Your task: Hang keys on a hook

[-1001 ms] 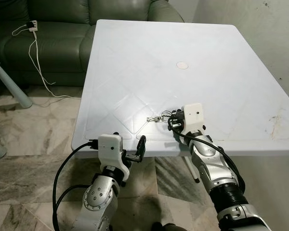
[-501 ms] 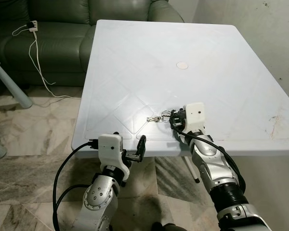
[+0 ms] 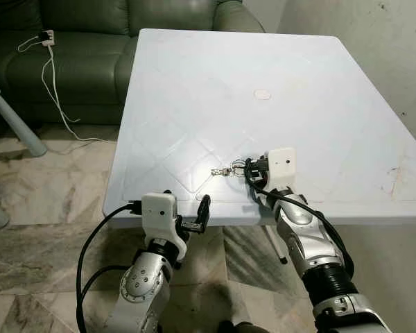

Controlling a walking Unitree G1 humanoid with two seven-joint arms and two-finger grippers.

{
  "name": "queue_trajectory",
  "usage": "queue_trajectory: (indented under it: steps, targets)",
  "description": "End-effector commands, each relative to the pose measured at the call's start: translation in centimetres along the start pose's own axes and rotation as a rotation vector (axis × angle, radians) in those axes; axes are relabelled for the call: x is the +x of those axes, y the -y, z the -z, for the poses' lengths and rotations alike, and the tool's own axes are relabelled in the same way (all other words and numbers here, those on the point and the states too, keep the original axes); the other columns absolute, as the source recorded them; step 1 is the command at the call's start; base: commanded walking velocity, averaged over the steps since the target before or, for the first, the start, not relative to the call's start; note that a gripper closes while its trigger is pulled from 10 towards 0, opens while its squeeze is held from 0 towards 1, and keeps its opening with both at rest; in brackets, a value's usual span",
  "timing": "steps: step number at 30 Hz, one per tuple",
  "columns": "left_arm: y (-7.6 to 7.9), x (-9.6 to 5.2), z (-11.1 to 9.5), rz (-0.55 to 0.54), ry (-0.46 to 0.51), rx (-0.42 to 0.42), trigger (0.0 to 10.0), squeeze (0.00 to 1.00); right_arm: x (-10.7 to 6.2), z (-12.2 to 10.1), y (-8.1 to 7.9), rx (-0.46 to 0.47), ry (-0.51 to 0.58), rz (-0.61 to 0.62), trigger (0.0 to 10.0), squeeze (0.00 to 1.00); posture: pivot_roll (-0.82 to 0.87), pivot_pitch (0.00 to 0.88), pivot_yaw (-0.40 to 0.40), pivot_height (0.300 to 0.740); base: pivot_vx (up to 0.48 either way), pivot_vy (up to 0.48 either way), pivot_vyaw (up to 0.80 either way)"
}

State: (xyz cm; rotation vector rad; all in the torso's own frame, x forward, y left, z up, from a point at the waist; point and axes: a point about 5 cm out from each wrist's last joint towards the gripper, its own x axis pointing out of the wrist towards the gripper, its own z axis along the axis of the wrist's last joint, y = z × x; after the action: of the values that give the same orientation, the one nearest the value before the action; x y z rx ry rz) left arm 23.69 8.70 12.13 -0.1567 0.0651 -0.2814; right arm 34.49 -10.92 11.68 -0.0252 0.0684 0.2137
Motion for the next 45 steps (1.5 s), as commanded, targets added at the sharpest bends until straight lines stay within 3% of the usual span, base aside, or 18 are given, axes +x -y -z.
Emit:
queue_trajectory:
  steps: [1, 5, 11, 12, 13, 14, 15, 20, 21, 22, 26, 27, 31, 33, 41, 42, 43, 45]
  targets:
    - [0.77, 0.22, -0.06, 0.004, 0.006, -0.036, 10.0, 0.00, -0.15, -0.25, 0.70, 0.001, 0.011, 0.016, 9.1, 0.37, 0.14, 0.162, -0.119, 0.740, 0.000, 0.000, 0.00]
    - [0.76, 0.25, -0.07, 0.004, 0.006, -0.036, 10.0, 0.00, -0.21, -0.19, 0.89, -0.001, 0.009, 0.017, 10.0, 0.38, 0.14, 0.161, -0.119, 0.740, 0.000, 0.000, 0.00]
    - [0.77, 0.32, -0.12, 0.003, 0.008, -0.036, 10.0, 0.00, -0.43, 0.07, 1.11, -0.009, -0.001, 0.010, 10.0, 0.36, 0.14, 0.161, -0.119, 0.740, 0.000, 0.000, 0.00]
    - [0.81, 0.31, -0.13, 0.004, 0.008, -0.037, 10.0, 0.00, -0.45, 0.08, 1.07, -0.008, -0.002, 0.007, 9.1, 0.36, 0.14, 0.161, -0.119, 0.740, 0.000, 0.000, 0.00]
    - [0.82, 0.33, -0.14, 0.004, 0.009, -0.037, 10.0, 0.00, -0.44, 0.09, 1.04, -0.008, -0.002, 0.006, 6.9, 0.36, 0.14, 0.161, -0.119, 0.740, 0.000, 0.000, 0.00]
    - [0.82, 0.34, -0.14, 0.004, 0.009, -0.037, 10.0, 0.00, -0.43, 0.09, 1.03, -0.009, -0.002, 0.006, 6.9, 0.36, 0.14, 0.161, -0.119, 0.740, 0.000, 0.000, 0.00]
    - [0.82, 0.36, -0.13, 0.005, 0.009, -0.035, 10.0, 0.00, -0.41, 0.11, 1.00, -0.010, -0.002, 0.006, 4.0, 0.36, 0.14, 0.160, -0.119, 0.740, 0.000, 0.000, 0.00]
    - [0.74, 0.39, -0.25, 0.002, 0.014, -0.035, 10.0, 0.00, -0.45, 0.19, 0.91, -0.014, -0.004, -0.001, 1.9, 0.36, 0.14, 0.160, -0.120, 0.740, 0.000, 0.000, 0.00]
    - [0.73, 0.40, -0.27, 0.001, 0.015, -0.035, 10.0, 0.00, -0.44, 0.20, 0.91, -0.014, -0.004, -0.001, 2.3, 0.36, 0.14, 0.160, -0.120, 0.740, 0.000, 0.000, 0.00]
    - [0.72, 0.41, -0.27, 0.001, 0.015, -0.035, 10.0, 0.00, -0.44, 0.24, 0.84, -0.014, -0.008, -0.006, 4.1, 0.35, 0.14, 0.160, -0.120, 0.740, 0.000, 0.000, 0.00]
    - [0.73, 0.39, -0.28, 0.000, 0.016, -0.035, 10.0, 0.00, -0.45, 0.23, 0.79, -0.016, -0.009, -0.008, 4.1, 0.35, 0.14, 0.160, -0.121, 0.740, 0.000, 0.000, 0.00]
    - [0.72, 0.40, -0.29, -0.001, 0.016, -0.036, 10.0, 0.00, -0.44, 0.22, 0.78, -0.017, -0.008, -0.009, 5.9, 0.35, 0.14, 0.161, -0.122, 0.740, 0.000, 0.000, 0.00]
    - [0.69, 0.38, -0.30, -0.003, 0.016, -0.037, 10.0, 0.00, -0.46, 0.24, 0.73, -0.018, -0.009, -0.011, 7.3, 0.36, 0.15, 0.162, -0.122, 0.740, 0.000, 0.000, 0.00]
    - [0.69, 0.37, -0.31, -0.004, 0.017, -0.037, 10.0, 0.00, -0.48, 0.27, 0.69, -0.018, -0.010, -0.013, 9.8, 0.36, 0.15, 0.163, -0.123, 0.740, 0.000, 0.000, 0.00]
    - [0.69, 0.38, -0.29, -0.008, 0.018, -0.039, 10.0, 0.00, -0.52, 0.34, 0.51, -0.019, -0.015, -0.025, 10.0, 0.36, 0.15, 0.160, -0.126, 0.740, 0.000, 0.000, 0.00]
    - [0.69, 0.38, -0.30, -0.008, 0.018, -0.038, 10.0, 0.00, -0.51, 0.32, 0.49, -0.019, -0.014, -0.027, 7.8, 0.36, 0.15, 0.160, -0.126, 0.740, 0.000, 0.000, 0.00]
    - [0.70, 0.38, -0.31, -0.008, 0.019, -0.039, 10.0, 0.00, -0.52, 0.26, 0.46, -0.018, -0.007, -0.027, 0.0, 0.35, 0.15, 0.160, -0.126, 0.740, 0.000, 0.000, 0.00]
    - [0.70, 0.38, -0.31, -0.008, 0.019, -0.039, 10.0, 0.00, -0.51, 0.20, 0.45, -0.015, -0.005, -0.023, 0.0, 0.35, 0.15, 0.160, -0.126, 0.740, 0.000, 0.000, 0.00]
